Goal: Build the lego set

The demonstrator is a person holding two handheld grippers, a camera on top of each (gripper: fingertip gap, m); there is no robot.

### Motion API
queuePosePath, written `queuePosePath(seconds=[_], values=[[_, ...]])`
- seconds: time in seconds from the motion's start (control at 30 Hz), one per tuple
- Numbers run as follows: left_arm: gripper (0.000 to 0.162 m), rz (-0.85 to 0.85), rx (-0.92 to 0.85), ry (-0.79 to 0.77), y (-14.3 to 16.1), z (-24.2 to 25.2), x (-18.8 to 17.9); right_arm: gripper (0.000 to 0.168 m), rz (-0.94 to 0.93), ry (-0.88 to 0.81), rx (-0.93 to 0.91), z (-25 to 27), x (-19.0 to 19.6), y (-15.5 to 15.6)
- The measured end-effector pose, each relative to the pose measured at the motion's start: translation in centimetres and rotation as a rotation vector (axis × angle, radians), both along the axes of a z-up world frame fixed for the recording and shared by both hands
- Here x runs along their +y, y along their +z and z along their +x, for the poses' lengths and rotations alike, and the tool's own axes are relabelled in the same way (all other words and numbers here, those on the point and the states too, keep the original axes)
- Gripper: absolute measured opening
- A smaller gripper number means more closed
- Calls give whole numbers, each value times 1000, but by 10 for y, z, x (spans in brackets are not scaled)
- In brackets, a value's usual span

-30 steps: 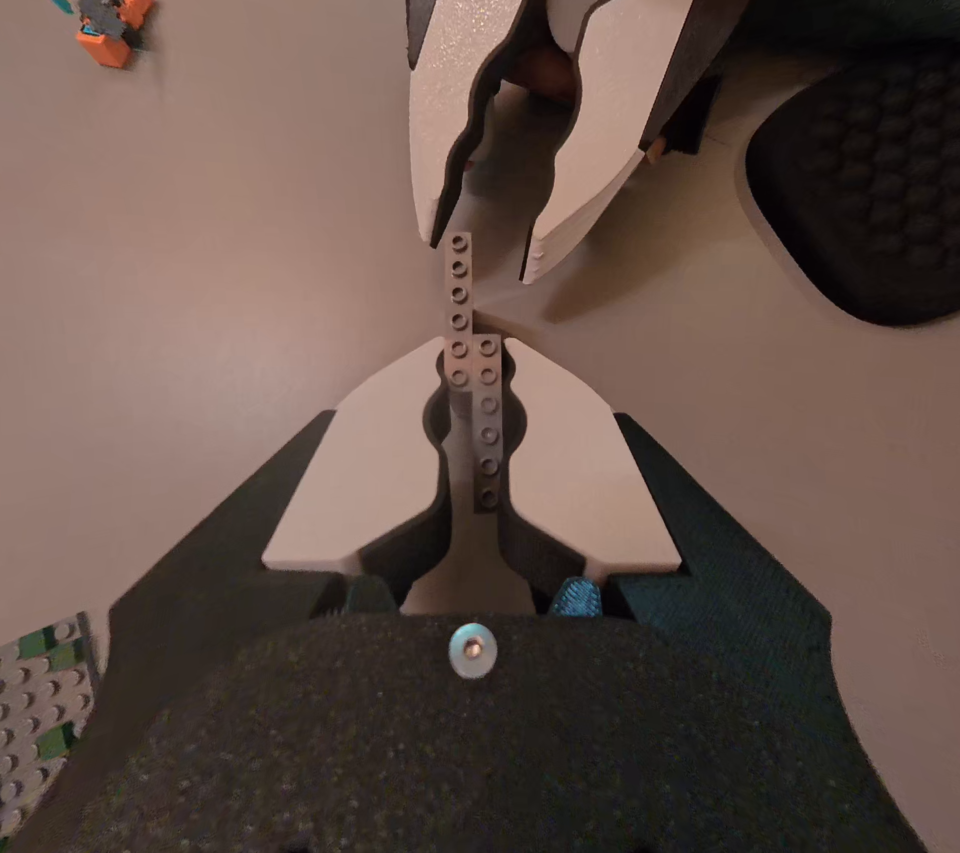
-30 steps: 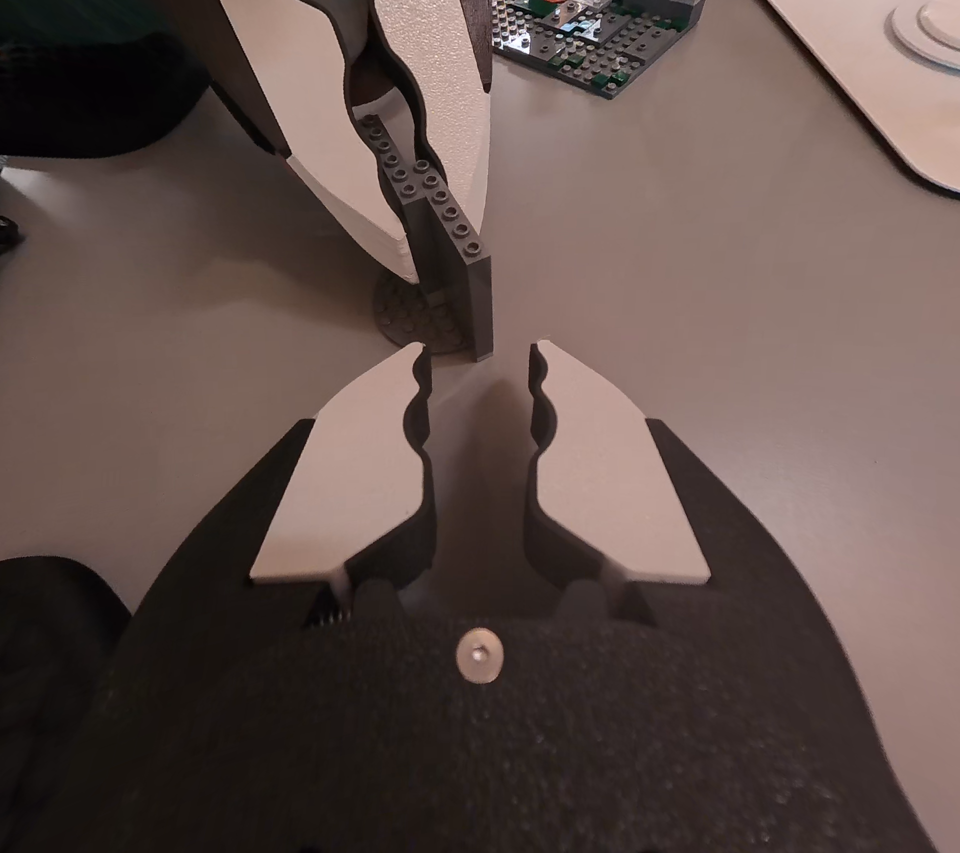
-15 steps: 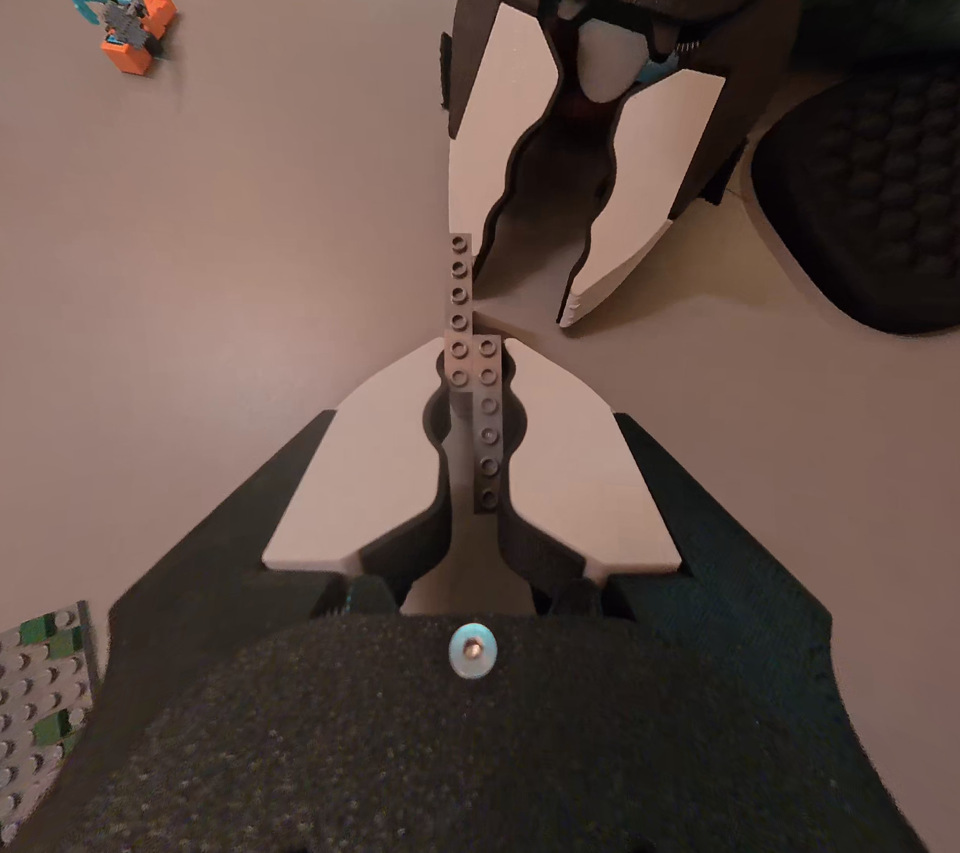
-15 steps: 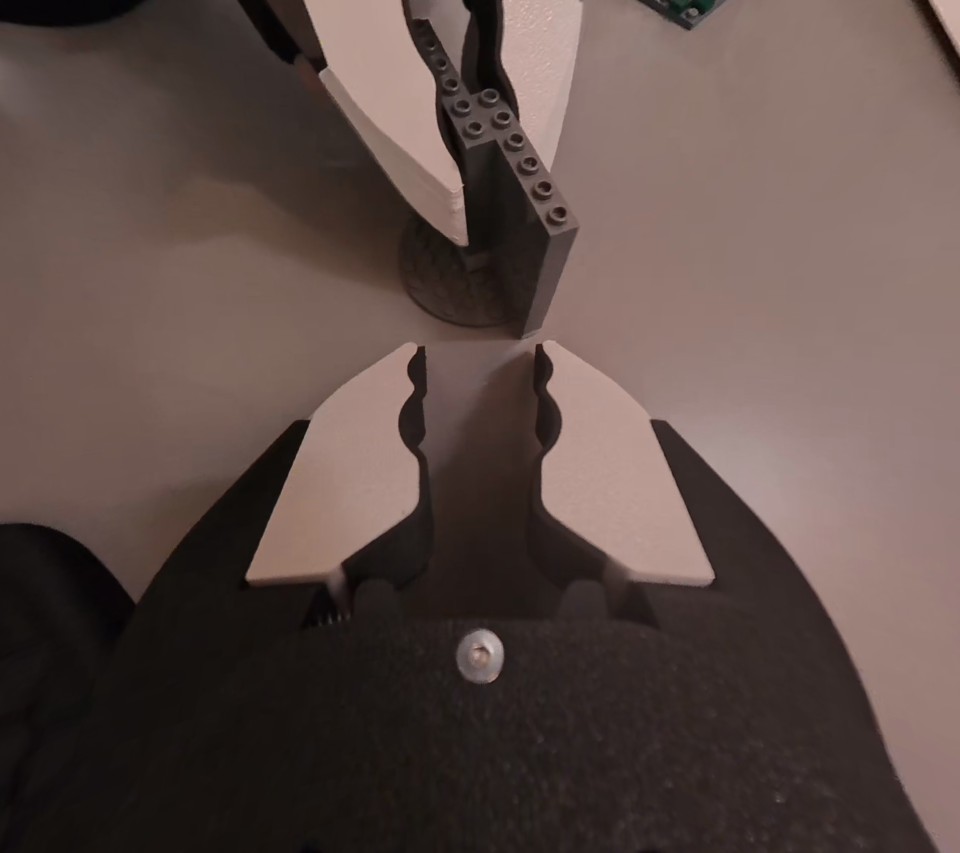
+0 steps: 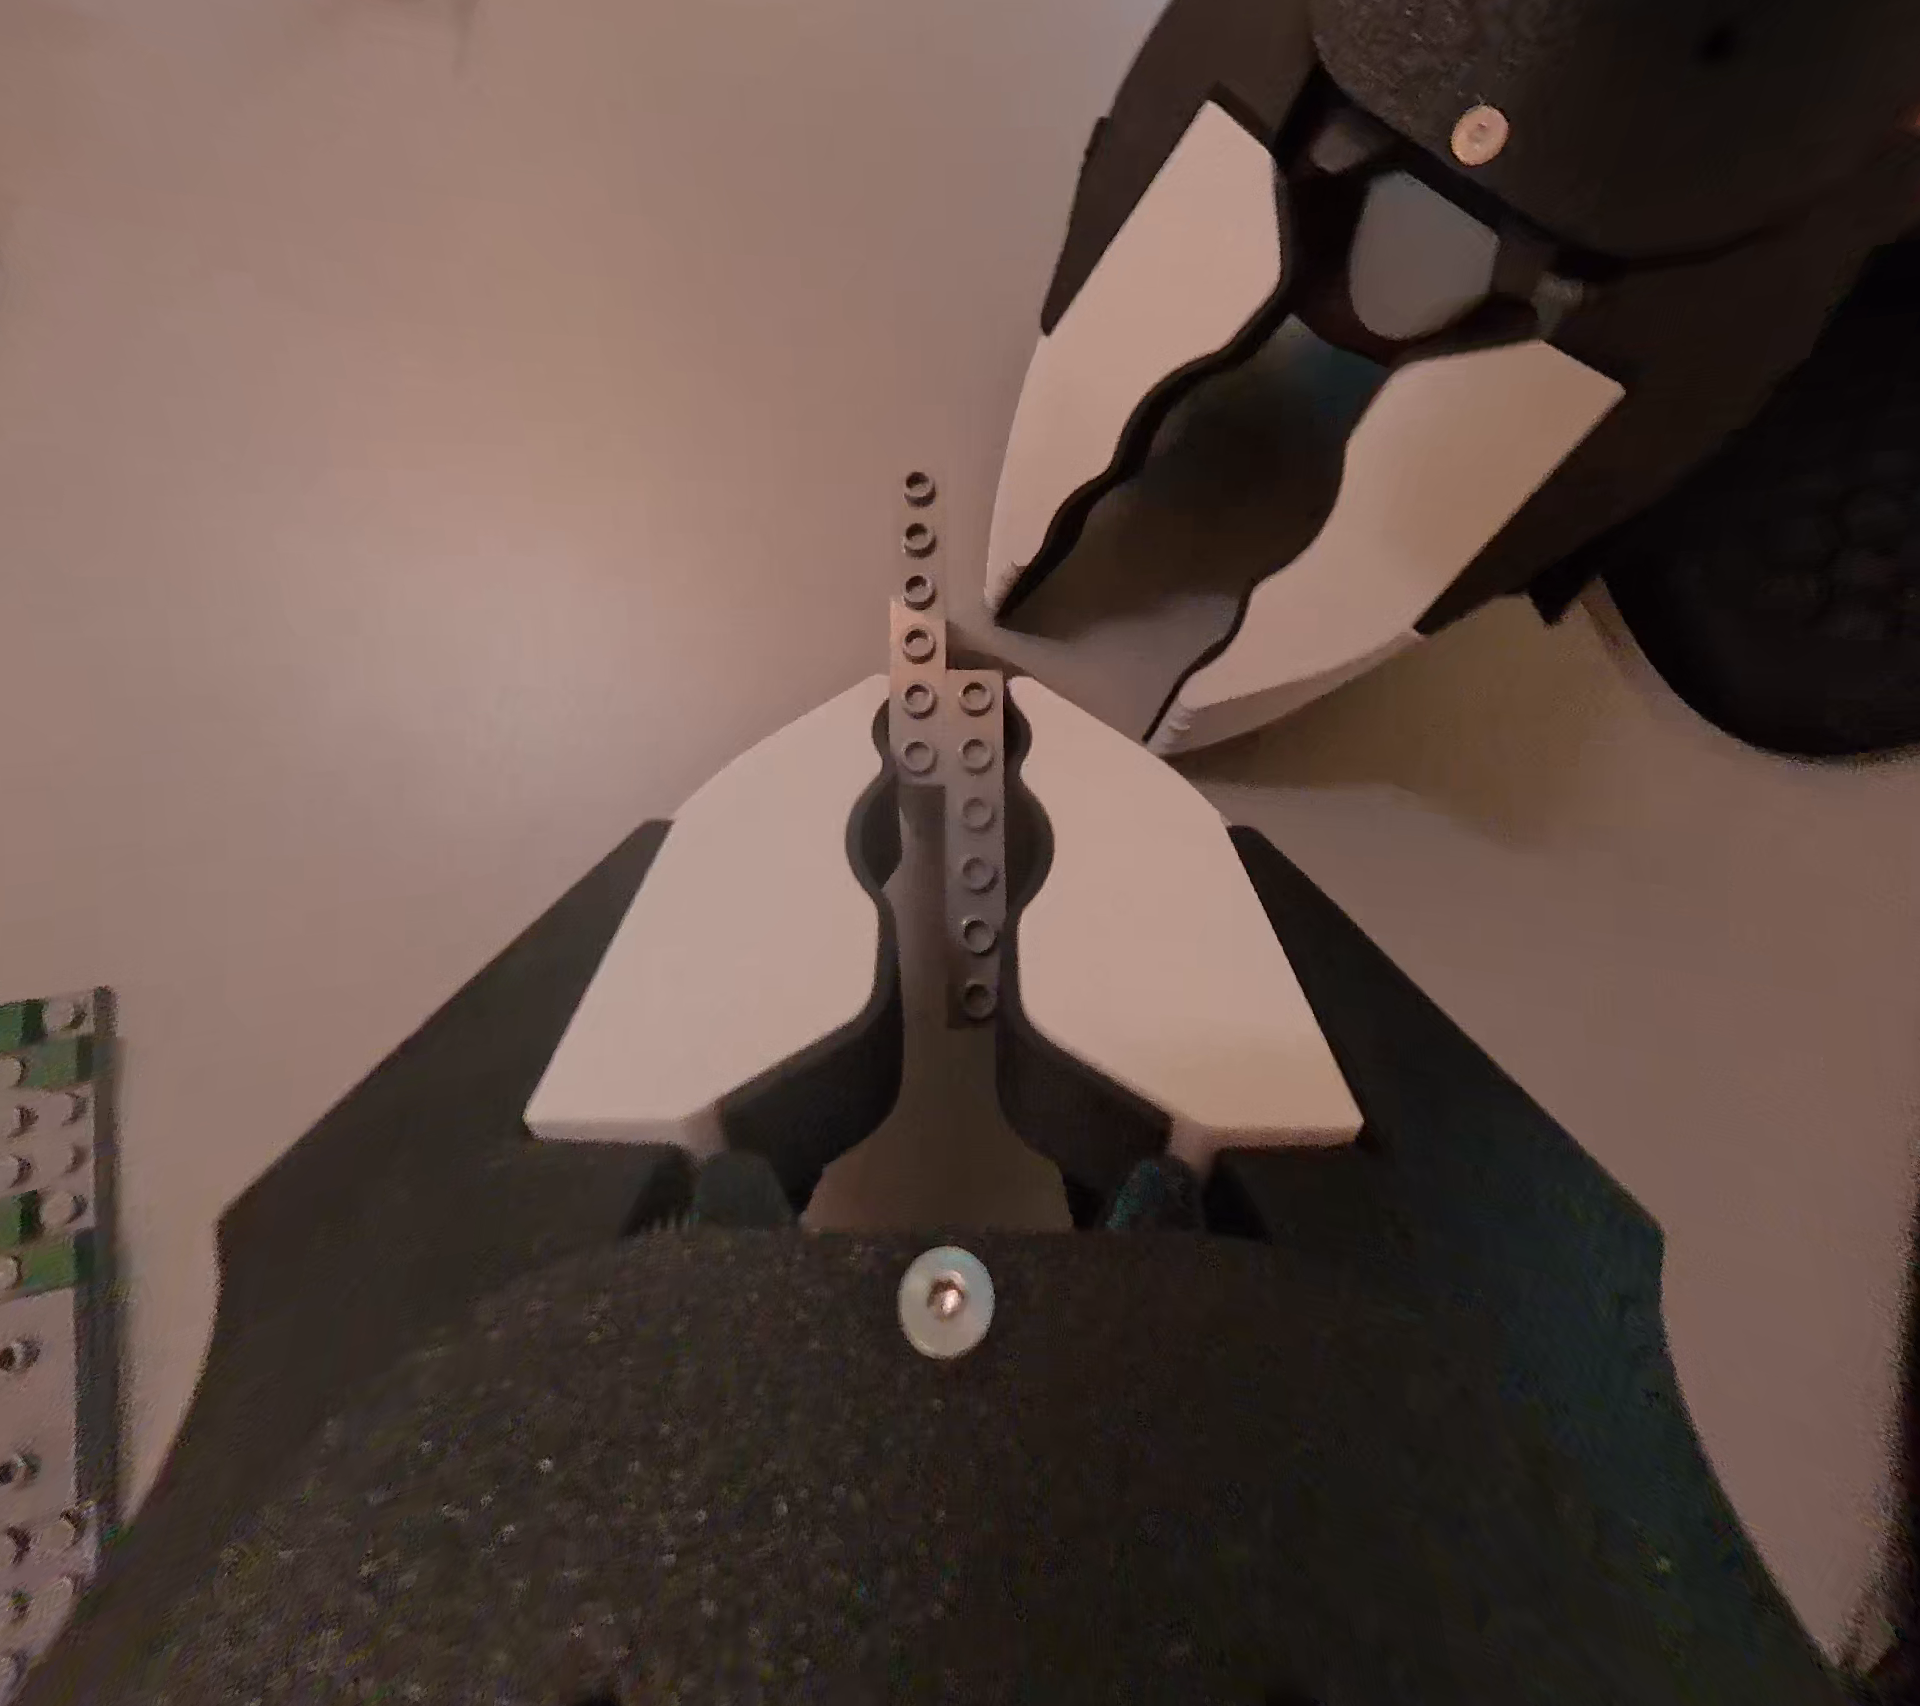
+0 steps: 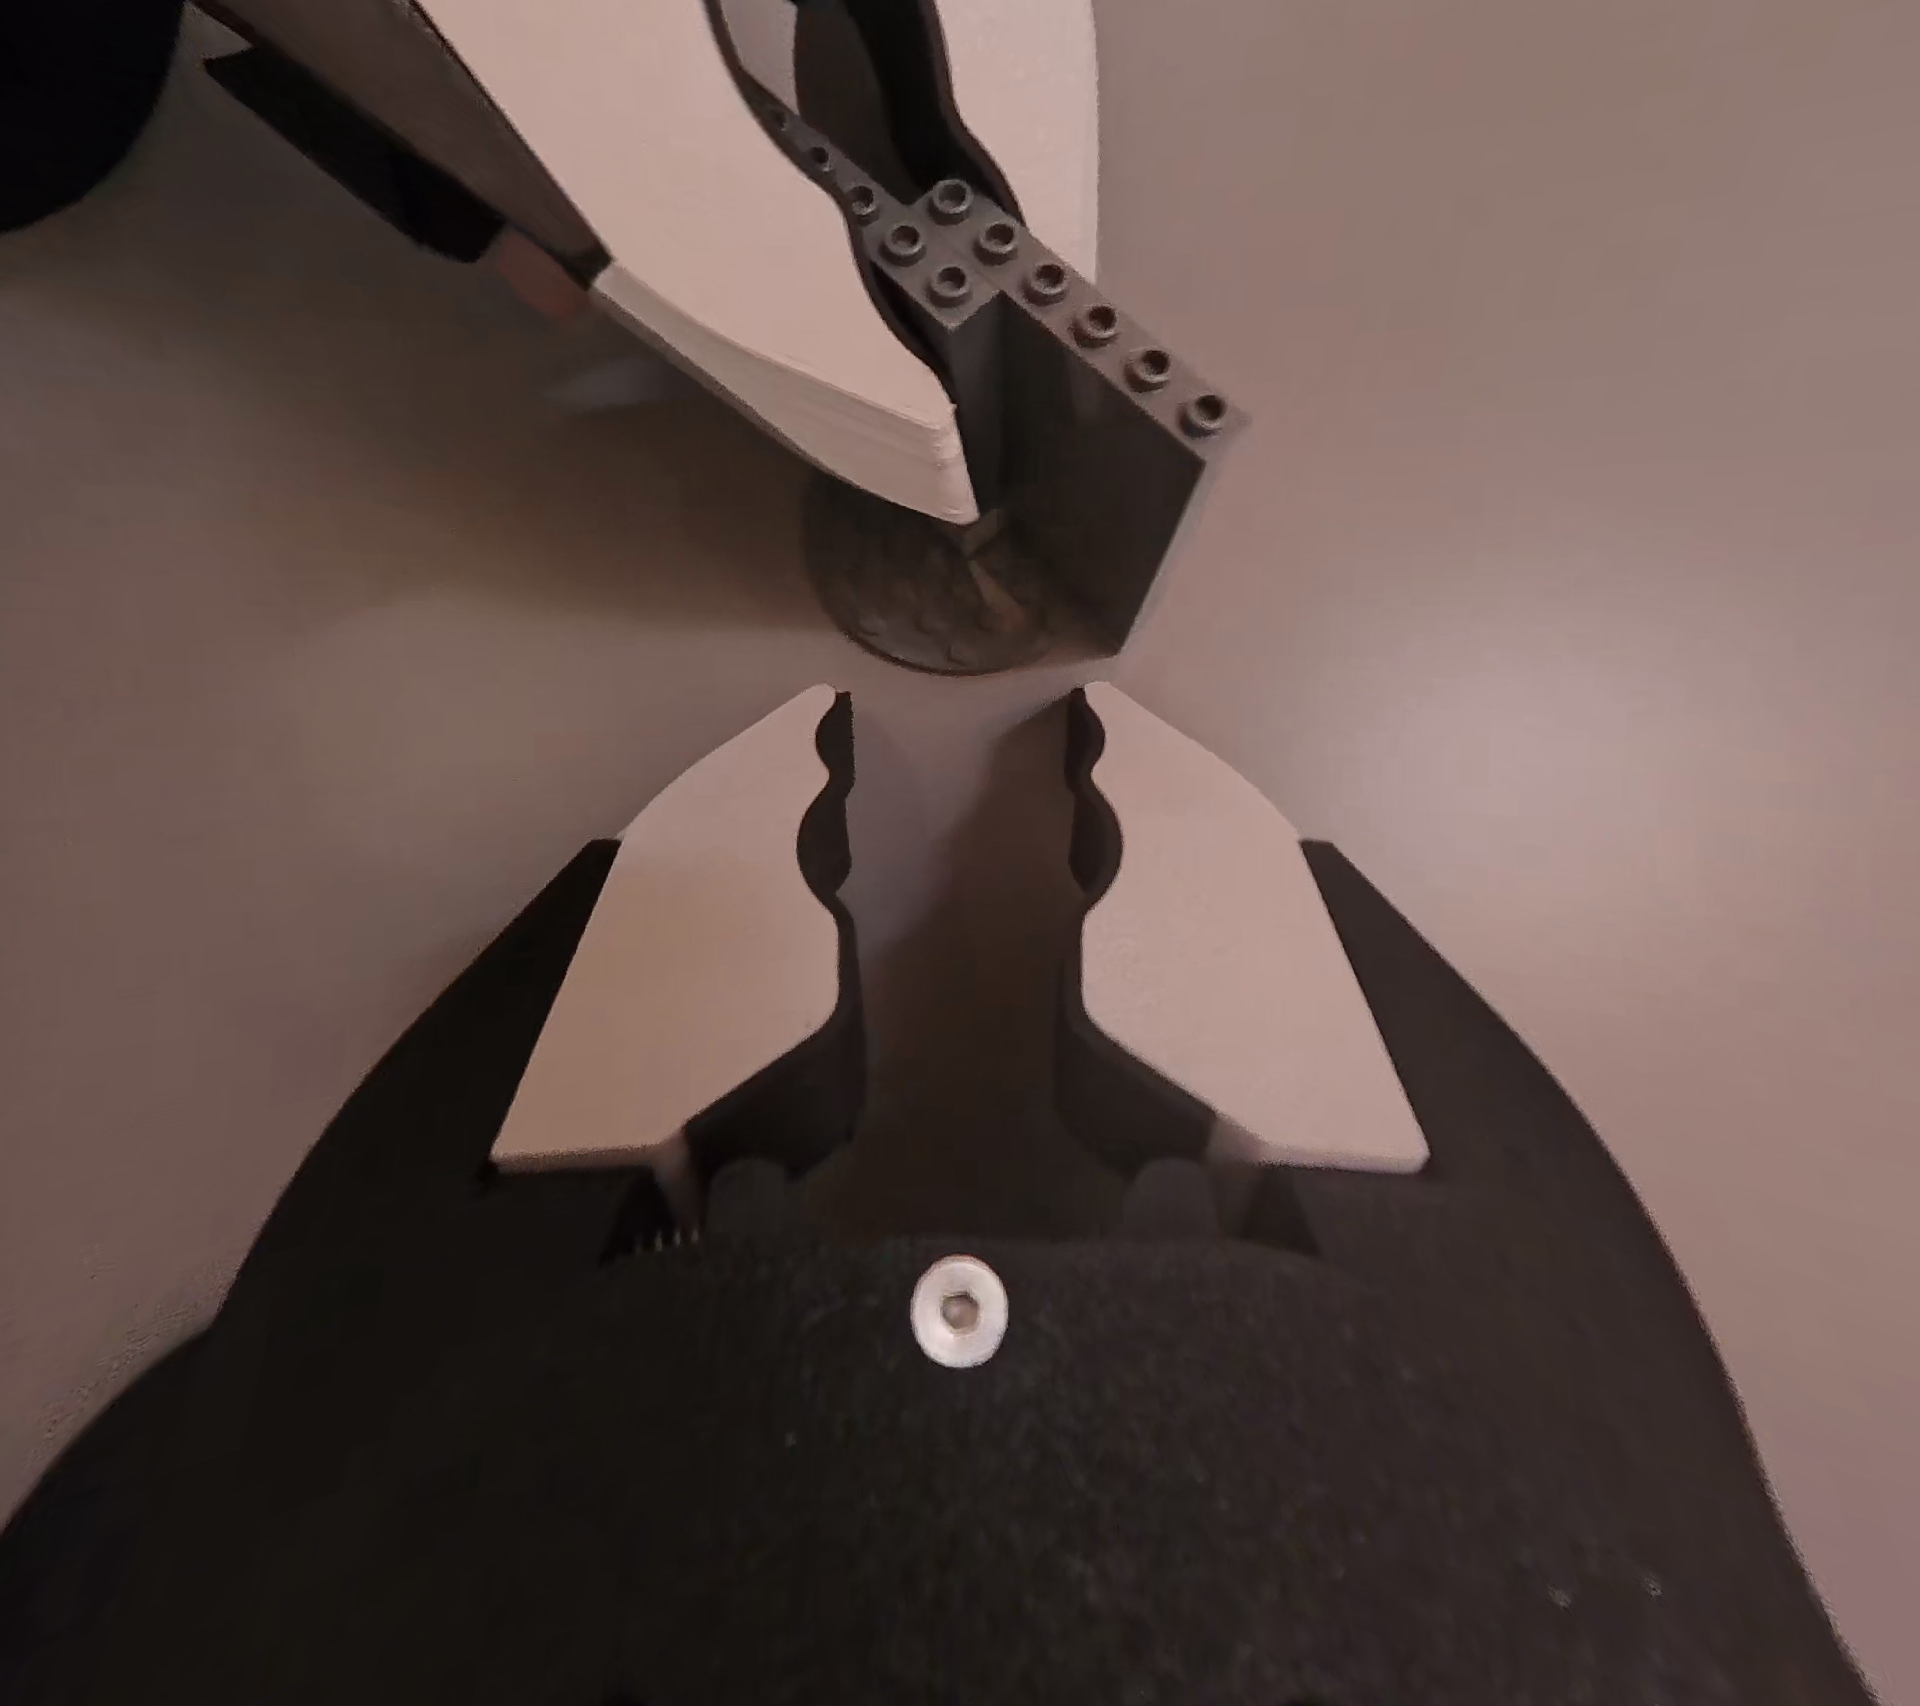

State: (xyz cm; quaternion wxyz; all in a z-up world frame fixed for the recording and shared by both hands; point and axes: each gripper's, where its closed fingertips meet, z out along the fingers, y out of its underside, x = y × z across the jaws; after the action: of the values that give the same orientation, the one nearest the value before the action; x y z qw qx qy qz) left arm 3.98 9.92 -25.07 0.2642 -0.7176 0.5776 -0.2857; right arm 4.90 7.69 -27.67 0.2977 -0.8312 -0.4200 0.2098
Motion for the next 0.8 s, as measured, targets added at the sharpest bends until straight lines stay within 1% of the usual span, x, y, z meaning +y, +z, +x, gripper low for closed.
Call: queuePosePath(seconds=[0.13, 0.33, 0.57, 0.7, 0.8], values=[[15, -8, -5, 51, 0, -1, 1, 43, 22, -122, -28, -5, 1, -1], [15, -33, -41, 113, 1, -1, 3, 65, 76, -296, -60, -18, 1, -3], [15, -52, -64, 137, 1, -2, 4, 64, 86, -479, -52, -24, 7, -3], [15, -45, -61, 130, 1, -2, 2, 63, 93, -529, -52, -27, 11, -3], [15, -57, -68, 128, 1, -3, 1, 58, 101, -533, -52, -26, 12, -2]])
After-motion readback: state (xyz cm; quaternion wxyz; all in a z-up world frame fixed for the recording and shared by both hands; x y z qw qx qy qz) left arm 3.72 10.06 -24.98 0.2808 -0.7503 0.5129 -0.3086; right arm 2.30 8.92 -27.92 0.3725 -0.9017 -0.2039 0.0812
